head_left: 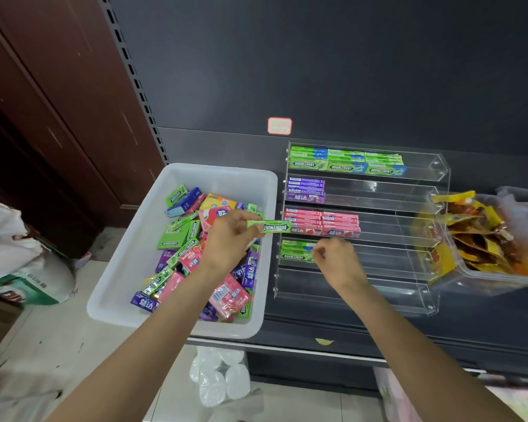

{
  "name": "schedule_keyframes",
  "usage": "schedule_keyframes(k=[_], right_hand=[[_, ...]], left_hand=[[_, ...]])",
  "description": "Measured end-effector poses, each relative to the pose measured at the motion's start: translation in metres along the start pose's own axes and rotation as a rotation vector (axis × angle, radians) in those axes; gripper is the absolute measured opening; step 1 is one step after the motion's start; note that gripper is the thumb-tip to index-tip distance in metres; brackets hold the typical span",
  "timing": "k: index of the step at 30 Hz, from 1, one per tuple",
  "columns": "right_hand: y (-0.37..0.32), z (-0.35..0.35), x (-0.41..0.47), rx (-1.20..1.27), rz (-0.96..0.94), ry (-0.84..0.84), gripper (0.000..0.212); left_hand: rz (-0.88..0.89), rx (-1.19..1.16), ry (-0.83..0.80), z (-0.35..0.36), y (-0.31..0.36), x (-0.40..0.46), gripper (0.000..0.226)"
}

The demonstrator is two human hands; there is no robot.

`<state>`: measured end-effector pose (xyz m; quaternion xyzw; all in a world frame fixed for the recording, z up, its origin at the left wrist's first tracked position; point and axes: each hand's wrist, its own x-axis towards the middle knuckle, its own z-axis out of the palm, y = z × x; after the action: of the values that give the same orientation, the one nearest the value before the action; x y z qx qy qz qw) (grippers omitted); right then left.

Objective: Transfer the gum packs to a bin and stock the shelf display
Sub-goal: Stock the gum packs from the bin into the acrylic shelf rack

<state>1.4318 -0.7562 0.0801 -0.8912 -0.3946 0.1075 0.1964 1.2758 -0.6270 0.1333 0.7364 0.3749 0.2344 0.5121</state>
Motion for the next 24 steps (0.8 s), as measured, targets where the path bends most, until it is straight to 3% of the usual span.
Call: schedule_keyframes(k=[3, 6, 9, 14, 18, 24], right_hand=[[-0.011, -0.021, -0.005, 0.222, -0.119, 0.151, 0.021], [-0.028, -0.040, -0.008, 0.398, -0.218, -0.045, 0.037], [-0.033, -0.043, -0.008, 0.373, -0.263, -0.110, 0.033], [-0.010, -0.032, -0.003, 0.417, -0.086, -0.064, 0.028], [0.000, -0.021, -0.005, 0.472, -0.024, 0.040, 0.044], [0.006, 0.010, -0.006, 0.421, -0.001, 0.058, 0.022]], left_hand=[[0.054, 0.091, -0.067, 0.002, 0.001, 0.000, 0.011], [0.092, 0.133, -0.173, 0.010, 0.006, 0.000, 0.013], [0.112, 0.116, -0.200, 0.018, 0.011, 0.002, 0.024], [0.106, 0.244, -0.137, 0.015, -0.002, 0.001, 0.045], [0.005, 0.355, -0.363, 0.012, -0.022, -0.001, 0.072], [-0.078, 0.252, -0.411, 0.013, -0.030, -0.002, 0.076]])
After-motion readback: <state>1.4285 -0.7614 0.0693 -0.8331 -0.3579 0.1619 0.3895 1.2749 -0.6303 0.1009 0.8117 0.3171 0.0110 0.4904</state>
